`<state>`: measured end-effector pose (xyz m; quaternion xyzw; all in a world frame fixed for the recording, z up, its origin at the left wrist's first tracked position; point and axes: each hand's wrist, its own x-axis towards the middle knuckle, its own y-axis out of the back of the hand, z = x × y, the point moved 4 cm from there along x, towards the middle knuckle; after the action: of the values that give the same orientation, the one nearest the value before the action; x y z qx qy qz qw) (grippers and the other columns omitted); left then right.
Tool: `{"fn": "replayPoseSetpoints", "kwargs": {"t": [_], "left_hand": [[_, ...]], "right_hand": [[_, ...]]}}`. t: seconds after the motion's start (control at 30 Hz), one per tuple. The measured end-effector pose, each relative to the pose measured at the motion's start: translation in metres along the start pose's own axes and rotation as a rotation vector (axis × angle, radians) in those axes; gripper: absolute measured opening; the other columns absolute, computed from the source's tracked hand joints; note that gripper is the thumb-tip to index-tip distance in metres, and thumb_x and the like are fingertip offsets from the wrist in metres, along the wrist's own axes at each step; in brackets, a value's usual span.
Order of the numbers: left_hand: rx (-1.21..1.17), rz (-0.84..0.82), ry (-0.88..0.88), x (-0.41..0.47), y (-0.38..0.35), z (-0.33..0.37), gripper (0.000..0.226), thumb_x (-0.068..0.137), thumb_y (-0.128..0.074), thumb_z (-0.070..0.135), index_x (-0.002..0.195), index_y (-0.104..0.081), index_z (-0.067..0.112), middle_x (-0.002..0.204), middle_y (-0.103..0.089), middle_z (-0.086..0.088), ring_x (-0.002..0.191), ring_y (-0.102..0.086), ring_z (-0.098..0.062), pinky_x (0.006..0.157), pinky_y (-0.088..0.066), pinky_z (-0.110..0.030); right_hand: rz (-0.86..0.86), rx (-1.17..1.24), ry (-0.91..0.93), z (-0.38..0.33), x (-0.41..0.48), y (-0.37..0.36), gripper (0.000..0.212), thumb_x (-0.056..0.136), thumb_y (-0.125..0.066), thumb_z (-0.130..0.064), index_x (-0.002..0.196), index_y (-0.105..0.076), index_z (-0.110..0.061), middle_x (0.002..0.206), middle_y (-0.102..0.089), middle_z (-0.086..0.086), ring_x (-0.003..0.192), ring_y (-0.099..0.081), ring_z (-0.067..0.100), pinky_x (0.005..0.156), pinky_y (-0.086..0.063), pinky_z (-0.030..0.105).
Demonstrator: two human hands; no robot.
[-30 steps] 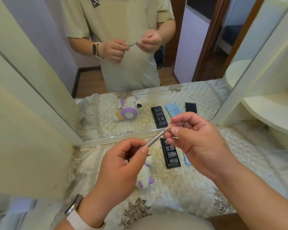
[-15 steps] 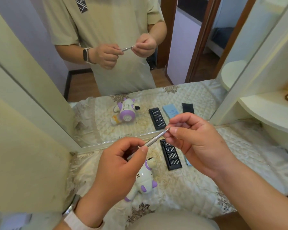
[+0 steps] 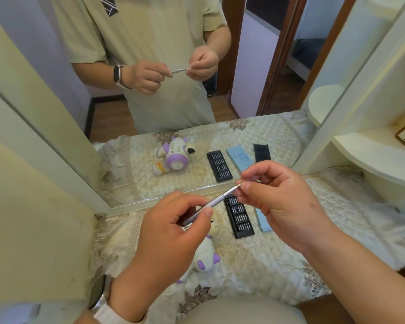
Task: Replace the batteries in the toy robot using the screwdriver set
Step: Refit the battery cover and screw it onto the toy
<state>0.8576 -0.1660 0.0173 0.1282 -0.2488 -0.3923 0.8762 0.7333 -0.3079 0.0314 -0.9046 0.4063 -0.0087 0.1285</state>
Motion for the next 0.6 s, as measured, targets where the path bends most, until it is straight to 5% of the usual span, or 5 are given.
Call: {"fn": "replayPoseSetpoints", "kwargs": {"t": [0.33,0.6], "left_hand": [[-0.13,-0.049,0.152,-0.005,-0.007,-0.007,0.014,0.078,-0.065,0.045,0.089,-0.071,0.042,0.074,-0.066,0.013,0.068,-0.057,-0.004,0.064,-0.043,-0.012],[-0.435,-0.002,0.355,-0.006,-0.016,-0.002,0.021,0.084,-0.072,0.021,0.077,-0.078,0.04,0.079,-0.069,-0.01,0.065,-0.065,-0.011,0.049,-0.05,-0.014]], "right_hand": [[-0.004,-0.119,0.043,-0.002,0.002,0.0,0.027,0.082,-0.06,0.015,0.088,-0.066,-0.011,0.072,-0.066,0.003,0.068,-0.065,0.019,0.066,-0.054,0.027],[-0.048,0.09,-0.04,0.0,0.004,-0.008,0.044,0.069,-0.065,-0.003,0.112,-0.058,-0.009,0.081,-0.065,0.007,0.075,-0.063,0.019,0.063,-0.053,0.027]]}}
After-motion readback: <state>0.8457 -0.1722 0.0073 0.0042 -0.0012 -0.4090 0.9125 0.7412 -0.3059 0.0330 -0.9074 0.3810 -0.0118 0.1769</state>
